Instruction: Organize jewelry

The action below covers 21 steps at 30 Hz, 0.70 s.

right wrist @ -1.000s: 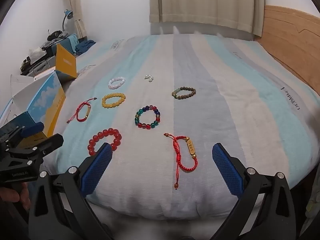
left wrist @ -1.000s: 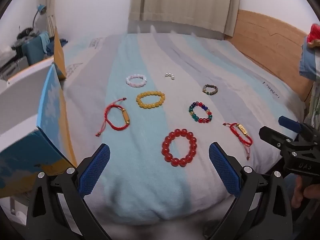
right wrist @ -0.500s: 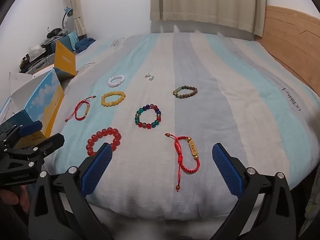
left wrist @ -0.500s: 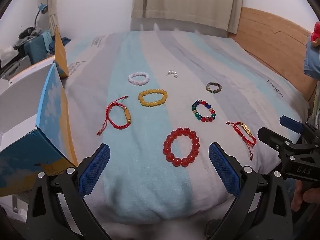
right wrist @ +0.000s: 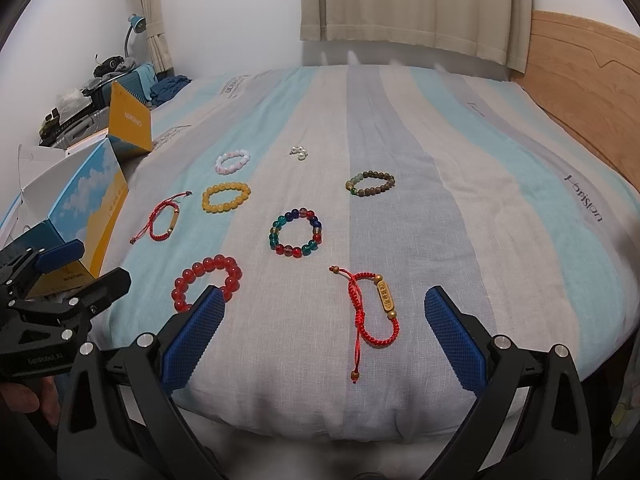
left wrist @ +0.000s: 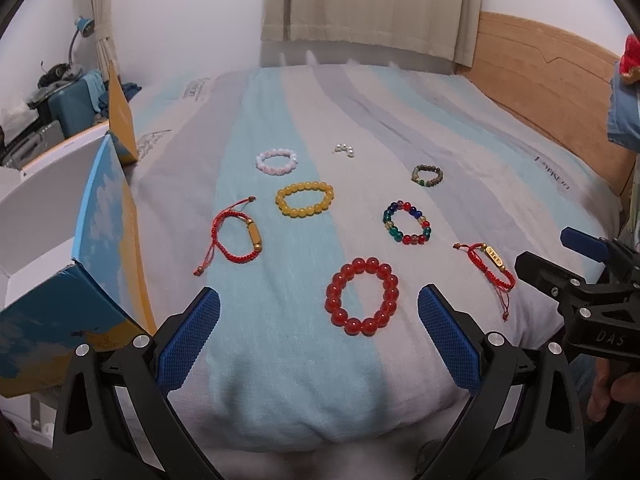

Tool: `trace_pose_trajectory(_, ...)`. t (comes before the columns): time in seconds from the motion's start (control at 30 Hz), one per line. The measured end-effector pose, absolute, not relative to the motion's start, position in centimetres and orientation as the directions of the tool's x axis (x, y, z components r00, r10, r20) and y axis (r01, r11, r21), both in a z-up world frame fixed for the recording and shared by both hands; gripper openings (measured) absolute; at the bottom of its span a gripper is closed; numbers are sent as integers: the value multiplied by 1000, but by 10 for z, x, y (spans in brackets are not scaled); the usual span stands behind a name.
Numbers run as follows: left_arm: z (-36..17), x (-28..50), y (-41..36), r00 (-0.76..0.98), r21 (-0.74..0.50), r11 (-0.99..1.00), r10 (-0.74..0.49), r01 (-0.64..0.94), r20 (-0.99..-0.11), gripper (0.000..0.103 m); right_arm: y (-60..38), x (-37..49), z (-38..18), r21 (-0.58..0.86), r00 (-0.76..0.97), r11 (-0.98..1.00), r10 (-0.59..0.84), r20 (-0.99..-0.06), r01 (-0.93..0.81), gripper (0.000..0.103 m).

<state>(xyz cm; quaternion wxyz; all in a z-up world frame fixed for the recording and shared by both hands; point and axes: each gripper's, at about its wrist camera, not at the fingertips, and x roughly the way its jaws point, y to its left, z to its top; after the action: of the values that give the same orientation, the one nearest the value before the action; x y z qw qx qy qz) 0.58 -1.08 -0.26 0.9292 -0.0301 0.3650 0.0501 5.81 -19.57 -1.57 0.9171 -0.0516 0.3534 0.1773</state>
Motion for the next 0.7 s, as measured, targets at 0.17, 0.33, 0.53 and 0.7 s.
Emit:
trace_pose_trajectory(0.17, -5, 7, -13, 723, -14, 993, 77, -119, -687, 97, -196, 58, -16, 32, 686, 932, 289, -668, -362, 97)
trace_pose_trajectory(0.33, -5, 7, -12, 720, -12, 992, 84, -126, -689, 97, -196, 58, -16, 30, 686, 931, 289, -667, -363, 97)
trace_pose_trajectory(0.53, -6, 7, -10, 715, -7, 991, 93, -135, -693, 97, -197, 58, -17, 27, 686, 931, 287, -668, -364, 97)
trace_pose_trajectory(0.7, -7, 7, -11, 714, -1, 991, 97, -136, -693, 97, -197, 58, -17, 27, 686, 931, 287, -669, -364, 97)
